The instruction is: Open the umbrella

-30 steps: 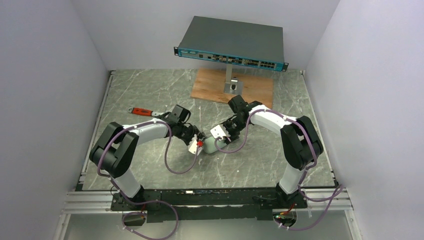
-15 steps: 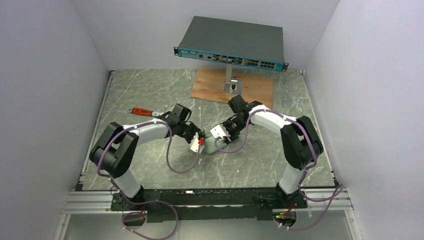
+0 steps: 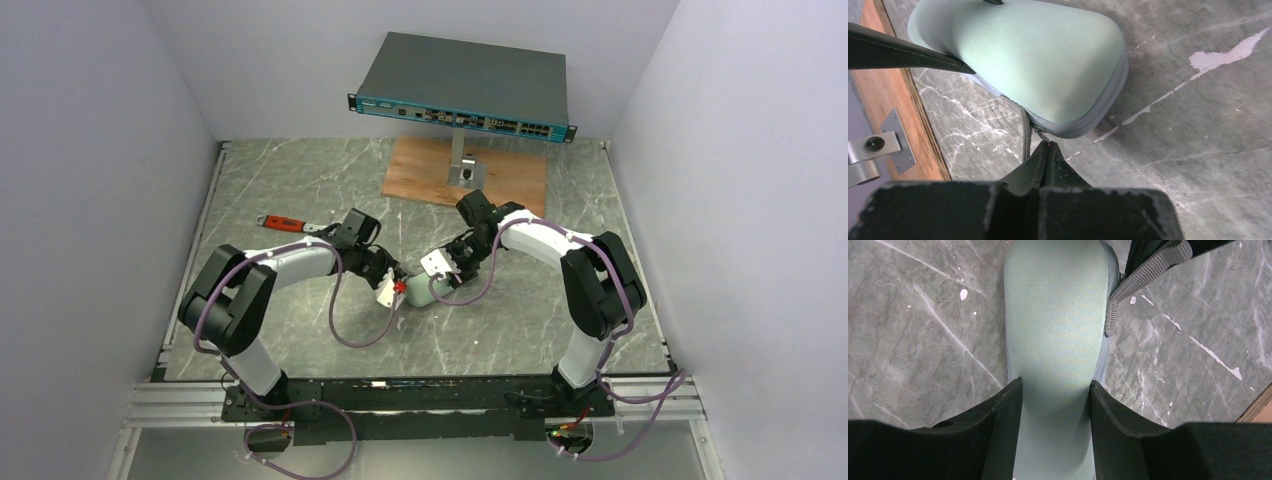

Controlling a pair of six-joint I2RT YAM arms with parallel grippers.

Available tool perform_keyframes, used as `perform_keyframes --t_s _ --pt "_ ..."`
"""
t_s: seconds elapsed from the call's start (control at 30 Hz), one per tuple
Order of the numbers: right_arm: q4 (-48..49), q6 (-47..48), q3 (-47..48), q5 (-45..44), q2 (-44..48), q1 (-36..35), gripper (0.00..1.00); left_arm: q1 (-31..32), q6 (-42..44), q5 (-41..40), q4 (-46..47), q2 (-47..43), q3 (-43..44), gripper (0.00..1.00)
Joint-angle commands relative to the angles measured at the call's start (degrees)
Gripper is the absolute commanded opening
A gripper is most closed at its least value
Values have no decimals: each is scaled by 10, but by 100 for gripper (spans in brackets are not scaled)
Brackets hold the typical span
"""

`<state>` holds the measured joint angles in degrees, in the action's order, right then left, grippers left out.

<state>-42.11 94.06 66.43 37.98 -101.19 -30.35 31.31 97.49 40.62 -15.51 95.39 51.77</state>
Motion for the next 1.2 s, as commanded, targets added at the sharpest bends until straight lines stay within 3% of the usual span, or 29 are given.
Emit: perform_keyframes --t_s 0.0,0.23,0.37,0.53,0.57,0.63,0.73,0.83,0.97,1.17 --pt "-16 -1 -29 -65 -49 2 5 -6 45 24 -69 -32 -6 0" --pt "-10 -52 -16 -73 -59 10 2 -6 45 31 -127 -74 -42 0" --pt "-13 -60 -15 -66 -57 20 1 7 12 34 -95 -93 -68 0" --pt "-11 -38 -31 -62 -43 21 1 7 -51 11 -62 -75 -42 0" --pt "-12 -33 -33 -61 -42 22 1 6 -64 -5 -47 -69 -41 4" --pt "-7 -20 -41 -61 -38 21 1 1 -85 -21 -4 -59 -44 23" --pt "10 1 -55 -65 -30 21 1 -2 -87 -26 43 -55 -56 40" --pt "35 9 -67 -67 -22 21 0 -1 -85 -16 84 -58 -75 45" --pt "60 25 -82 -67 -13 21 0 -1 -91 -11 136 -54 -92 46" --pt "67 25 -80 -67 -16 20 0 0 -95 11 173 -52 -98 37"
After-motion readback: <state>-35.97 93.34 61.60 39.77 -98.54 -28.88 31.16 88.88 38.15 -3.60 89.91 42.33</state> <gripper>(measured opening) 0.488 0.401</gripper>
